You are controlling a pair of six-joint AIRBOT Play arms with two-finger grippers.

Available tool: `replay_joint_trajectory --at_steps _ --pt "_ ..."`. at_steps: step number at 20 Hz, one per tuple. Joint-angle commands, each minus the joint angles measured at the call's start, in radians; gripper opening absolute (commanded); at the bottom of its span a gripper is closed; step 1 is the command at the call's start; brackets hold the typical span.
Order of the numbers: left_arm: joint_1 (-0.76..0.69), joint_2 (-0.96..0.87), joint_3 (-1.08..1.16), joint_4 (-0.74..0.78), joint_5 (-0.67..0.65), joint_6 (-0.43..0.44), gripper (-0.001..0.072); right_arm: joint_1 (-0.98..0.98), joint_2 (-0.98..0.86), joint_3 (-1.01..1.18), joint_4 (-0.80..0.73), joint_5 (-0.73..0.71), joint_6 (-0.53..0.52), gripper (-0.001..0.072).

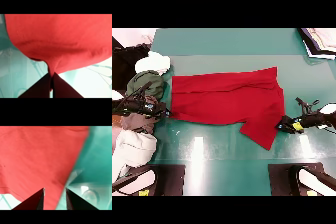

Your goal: Fold the shirts.

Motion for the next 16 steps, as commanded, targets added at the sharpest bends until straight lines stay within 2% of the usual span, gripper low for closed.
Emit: replay_joint_trajectory --at_steps 1,2,3,4,6,8,10,13,16 --pt "0.001 0.001 0.004 0.000 -0.016 0.001 0.0025 0.057 0.001 -0.015 -0.003 -0.094 -0.002 0.0289" --pt "0.001 0.001 0.004 0.000 -0.021 0.001 0.0025 0.058 0.002 -0.015 -0.010 -0.098 -0.003 0.0137" --pt "0.001 0.001 0.004 0.001 -0.025 0.002 0.0025 0.056 0.002 -0.015 -0.010 -0.098 -0.003 0.0041" --pt "0.001 0.001 0.004 0.000 -0.026 0.001 0.0024 0.048 0.003 -0.015 -0.010 -0.092 -0.004 0.0015" --pt "0.001 0.001 0.004 0.001 -0.039 0.002 0.0024 0.020 0.037 -0.015 -0.037 -0.064 -0.004 0.0014" --pt "0.001 0.005 0.004 0.002 -0.081 0.002 0.0023 -0.015 0.123 -0.013 -0.125 0.001 -0.003 0.0014" --pt "-0.016 0.037 0.003 0.029 -0.097 0.001 0.0023 -0.068 0.223 0.009 -0.245 0.134 -0.003 0.0014" --pt "-0.122 0.154 -0.006 0.110 -0.119 -0.050 0.0023 -0.133 0.364 0.043 -0.280 0.283 -0.004 0.0014" --pt "-0.256 0.235 -0.006 0.132 -0.139 -0.095 0.0024 -0.113 0.478 0.051 -0.259 0.287 0.011 0.0014"
